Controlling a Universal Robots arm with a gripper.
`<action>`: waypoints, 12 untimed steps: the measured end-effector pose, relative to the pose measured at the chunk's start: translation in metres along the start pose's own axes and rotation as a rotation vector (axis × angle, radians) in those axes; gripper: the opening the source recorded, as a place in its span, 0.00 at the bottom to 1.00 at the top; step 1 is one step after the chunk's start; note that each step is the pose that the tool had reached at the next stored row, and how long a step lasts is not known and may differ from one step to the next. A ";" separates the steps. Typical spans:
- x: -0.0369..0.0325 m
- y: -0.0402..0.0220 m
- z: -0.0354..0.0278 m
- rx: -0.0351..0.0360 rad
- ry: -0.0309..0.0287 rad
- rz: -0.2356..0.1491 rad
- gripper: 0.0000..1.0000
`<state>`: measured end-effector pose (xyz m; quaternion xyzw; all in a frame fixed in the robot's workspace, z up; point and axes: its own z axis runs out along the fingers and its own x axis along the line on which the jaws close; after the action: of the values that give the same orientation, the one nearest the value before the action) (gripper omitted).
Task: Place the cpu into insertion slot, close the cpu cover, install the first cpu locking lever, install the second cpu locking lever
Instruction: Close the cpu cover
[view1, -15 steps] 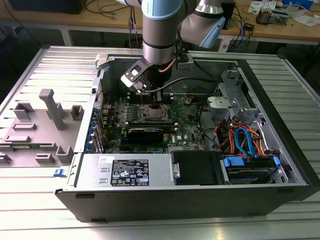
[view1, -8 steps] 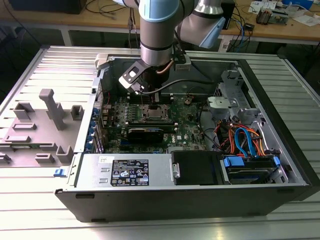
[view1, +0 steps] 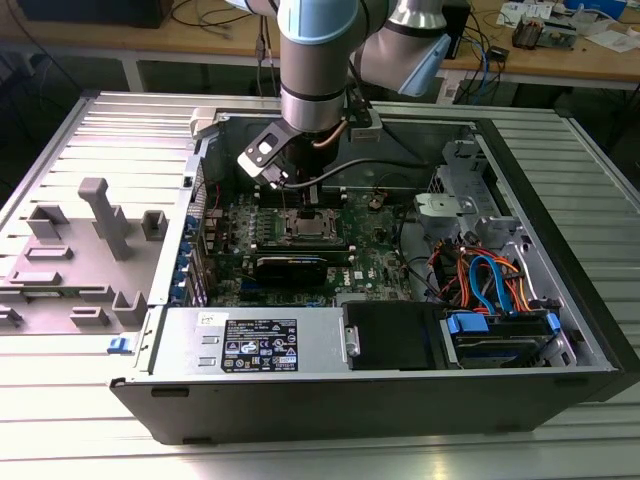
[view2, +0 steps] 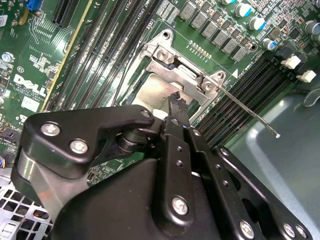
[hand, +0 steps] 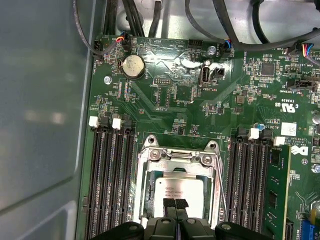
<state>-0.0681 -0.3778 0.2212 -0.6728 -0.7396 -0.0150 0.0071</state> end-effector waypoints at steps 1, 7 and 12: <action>0.0000 0.0000 0.0000 0.0000 0.0000 0.000 0.11; 0.0002 -0.0030 0.0026 0.0000 0.0000 0.000 0.11; 0.0006 -0.0093 0.0065 0.0001 -0.0001 -0.001 0.11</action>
<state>-0.0773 -0.3778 0.2146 -0.6723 -0.7401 -0.0149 0.0071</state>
